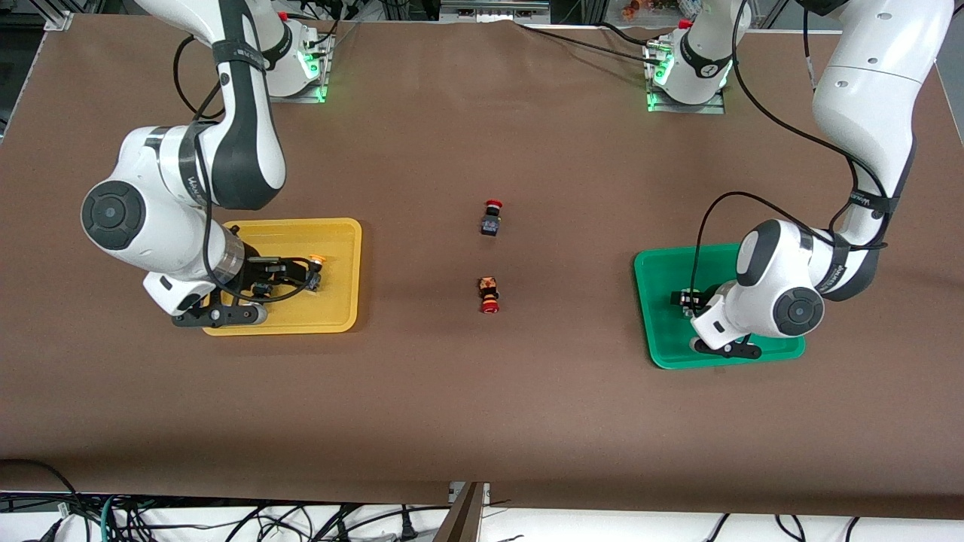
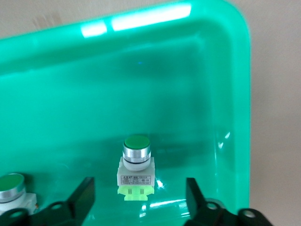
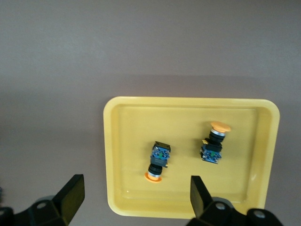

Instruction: Place green and yellow buttons in trays

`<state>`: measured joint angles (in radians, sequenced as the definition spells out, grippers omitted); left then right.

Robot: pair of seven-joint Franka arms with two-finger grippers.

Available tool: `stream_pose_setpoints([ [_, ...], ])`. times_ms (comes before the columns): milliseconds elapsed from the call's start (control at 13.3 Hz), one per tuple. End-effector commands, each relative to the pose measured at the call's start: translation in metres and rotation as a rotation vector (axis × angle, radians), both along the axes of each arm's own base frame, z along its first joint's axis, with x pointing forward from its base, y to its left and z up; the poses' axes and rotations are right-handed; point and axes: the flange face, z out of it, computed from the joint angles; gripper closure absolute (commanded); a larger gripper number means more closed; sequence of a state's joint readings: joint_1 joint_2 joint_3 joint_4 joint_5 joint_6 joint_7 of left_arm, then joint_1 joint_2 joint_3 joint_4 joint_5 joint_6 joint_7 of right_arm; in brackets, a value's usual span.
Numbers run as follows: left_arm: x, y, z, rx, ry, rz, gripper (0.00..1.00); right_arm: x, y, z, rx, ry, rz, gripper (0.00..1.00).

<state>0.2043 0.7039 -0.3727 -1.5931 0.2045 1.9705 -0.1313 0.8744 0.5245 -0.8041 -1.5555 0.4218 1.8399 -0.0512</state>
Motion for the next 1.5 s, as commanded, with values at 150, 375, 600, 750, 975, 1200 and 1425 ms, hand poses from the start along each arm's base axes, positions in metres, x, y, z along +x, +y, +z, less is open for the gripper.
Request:
stream_pose_setpoints([
  [150,0.033,-0.001,0.096,0.022,-0.058,-0.005,0.0,-0.032,0.013,0.035,0.025,0.002,0.053,0.01],
  [375,0.051,0.007,0.148,0.016,-0.13,0.016,0.0,-0.037,0.013,0.054,0.023,-0.018,0.06,0.0],
  [600,0.059,0.015,0.211,0.011,-0.232,0.038,0.0,-0.041,-0.007,0.075,0.024,-0.013,0.088,0.0],
  [750,0.049,0.019,0.263,0.036,-0.303,0.043,0.0,-0.05,-0.021,0.096,0.016,-0.022,0.104,0.01],
  [975,0.016,0.005,0.327,0.101,-0.377,0.025,0.0,-0.077,-0.039,0.119,0.026,-0.007,0.084,0.01],
  [1200,-0.02,0.015,0.355,0.07,-0.303,0.104,0.0,-0.088,-0.053,0.128,0.02,0.029,0.076,0.01],
  [1425,-0.058,0.036,0.353,0.012,-0.242,0.162,0.0,-0.086,-0.053,0.146,-0.005,-0.013,0.095,0.01],
])
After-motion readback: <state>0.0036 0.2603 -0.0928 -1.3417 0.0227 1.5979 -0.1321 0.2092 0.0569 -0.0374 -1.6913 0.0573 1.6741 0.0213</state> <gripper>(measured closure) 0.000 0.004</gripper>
